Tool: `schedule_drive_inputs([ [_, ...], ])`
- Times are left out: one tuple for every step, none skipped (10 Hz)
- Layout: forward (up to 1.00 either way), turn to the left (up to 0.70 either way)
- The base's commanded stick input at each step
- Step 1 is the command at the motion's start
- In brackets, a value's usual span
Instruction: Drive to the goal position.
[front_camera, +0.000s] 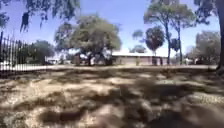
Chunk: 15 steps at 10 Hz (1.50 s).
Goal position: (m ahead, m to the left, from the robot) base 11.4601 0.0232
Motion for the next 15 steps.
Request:
schedule_drive_inputs([
  [0.70, 0.00],
  [0.70, 0.00],
  [0.70, 0.00],
  [0.70, 0.00],
  [0.70, 0.00],
  [0.70, 0.00],
  [0.70, 0.00],
  [0.70, 0.00],
  [0.70, 0.00],
  [0.70, 0.00],
  [0.70, 0.00],
  [0.70, 0.00],
  [0.70, 0.00],
  [0.70, 0.00],
  [0.70, 0.00],
])
